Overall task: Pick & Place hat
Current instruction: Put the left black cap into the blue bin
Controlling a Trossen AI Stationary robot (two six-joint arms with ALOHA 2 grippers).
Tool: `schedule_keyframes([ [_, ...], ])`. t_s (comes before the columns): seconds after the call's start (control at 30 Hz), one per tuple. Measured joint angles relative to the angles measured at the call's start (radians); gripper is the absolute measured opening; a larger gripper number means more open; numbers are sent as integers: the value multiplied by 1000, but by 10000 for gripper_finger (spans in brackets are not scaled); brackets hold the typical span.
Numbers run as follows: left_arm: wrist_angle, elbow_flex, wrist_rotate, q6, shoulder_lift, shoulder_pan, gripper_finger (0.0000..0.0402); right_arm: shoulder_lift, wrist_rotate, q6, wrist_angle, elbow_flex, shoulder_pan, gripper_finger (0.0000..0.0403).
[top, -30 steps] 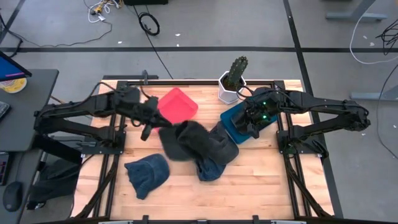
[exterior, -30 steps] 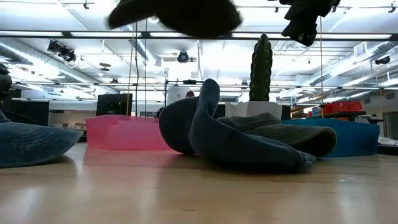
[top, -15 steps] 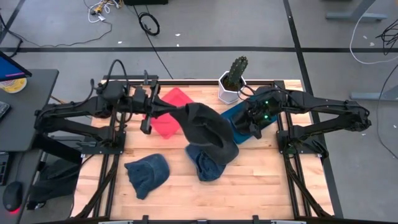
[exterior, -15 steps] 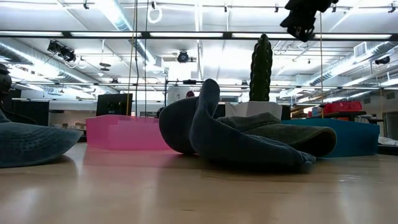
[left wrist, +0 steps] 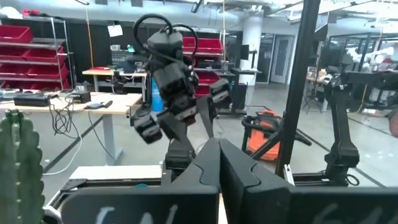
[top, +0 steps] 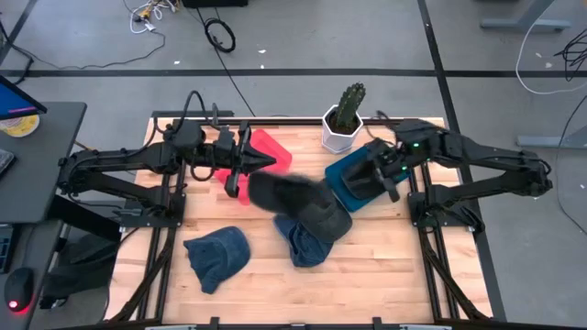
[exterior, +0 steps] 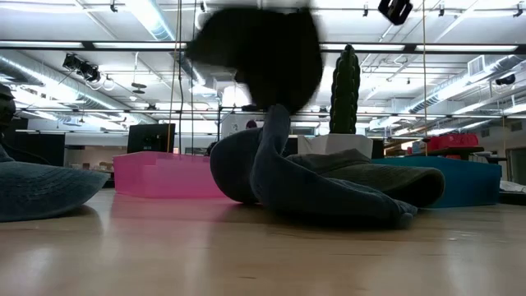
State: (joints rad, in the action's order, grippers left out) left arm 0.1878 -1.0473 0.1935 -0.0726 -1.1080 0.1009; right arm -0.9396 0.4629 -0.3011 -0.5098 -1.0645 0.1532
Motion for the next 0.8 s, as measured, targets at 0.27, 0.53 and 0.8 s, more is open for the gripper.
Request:
schedule_keyframes([
  [0.27, 30, 0, -6, -19, 0, 0, 1, 93, -2, 187, -10, 0, 0, 157],
  [0.53, -89, 0, -6, -208, -14, -5, 13, 70, -20, 178, -29, 0, 0, 158],
  [0.8, -164, -2, -34, -143, -25, -53, 11, 5, -24, 193, -33, 0, -1, 158],
])
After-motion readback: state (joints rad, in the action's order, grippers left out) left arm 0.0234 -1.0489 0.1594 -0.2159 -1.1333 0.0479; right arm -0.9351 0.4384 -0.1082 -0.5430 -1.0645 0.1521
